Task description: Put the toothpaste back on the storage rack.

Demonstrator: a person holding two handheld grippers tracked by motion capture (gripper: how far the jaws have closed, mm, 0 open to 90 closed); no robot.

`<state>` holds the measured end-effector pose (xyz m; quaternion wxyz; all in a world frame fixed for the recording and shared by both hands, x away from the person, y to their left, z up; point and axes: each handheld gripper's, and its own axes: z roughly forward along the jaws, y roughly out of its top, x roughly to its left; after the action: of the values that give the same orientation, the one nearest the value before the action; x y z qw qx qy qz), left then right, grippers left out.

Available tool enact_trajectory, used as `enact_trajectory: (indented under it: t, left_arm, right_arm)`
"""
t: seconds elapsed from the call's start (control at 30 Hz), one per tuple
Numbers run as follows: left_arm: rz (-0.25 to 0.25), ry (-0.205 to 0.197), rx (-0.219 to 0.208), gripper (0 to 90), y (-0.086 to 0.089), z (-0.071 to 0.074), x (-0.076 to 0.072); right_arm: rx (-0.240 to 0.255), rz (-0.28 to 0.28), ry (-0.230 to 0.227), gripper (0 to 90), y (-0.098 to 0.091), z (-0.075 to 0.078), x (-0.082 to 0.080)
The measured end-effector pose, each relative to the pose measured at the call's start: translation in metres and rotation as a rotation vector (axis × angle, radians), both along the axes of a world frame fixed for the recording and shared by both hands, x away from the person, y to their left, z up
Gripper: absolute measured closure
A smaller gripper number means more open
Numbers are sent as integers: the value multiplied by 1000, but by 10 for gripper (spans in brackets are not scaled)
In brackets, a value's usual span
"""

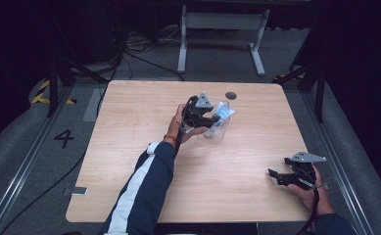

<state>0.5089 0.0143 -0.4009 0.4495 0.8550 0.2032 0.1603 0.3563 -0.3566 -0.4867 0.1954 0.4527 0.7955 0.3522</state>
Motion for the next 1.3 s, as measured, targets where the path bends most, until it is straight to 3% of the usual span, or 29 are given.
enact_trajectory:
  t: [0.07,0.7,0.87,1.1,1.3]
  left_arm:
    - [2,3,-10,517,0,1,-2]
    - [36,-38,33,458,15,18,-18]
    - [32,-53,61,452,23,22,-23]
    - [28,-72,134,419,30,23,-32]
    - [31,-97,180,354,37,28,-42]
  right_arm:
    - [0,0,0,153,0,0,0]
    - [0,0,0,153,0,0,0]
    - [0,0,0,153,0,0,0]
    - [0,0,0,154,0,0,0]
    - [0,0,0,154,0,0,0]
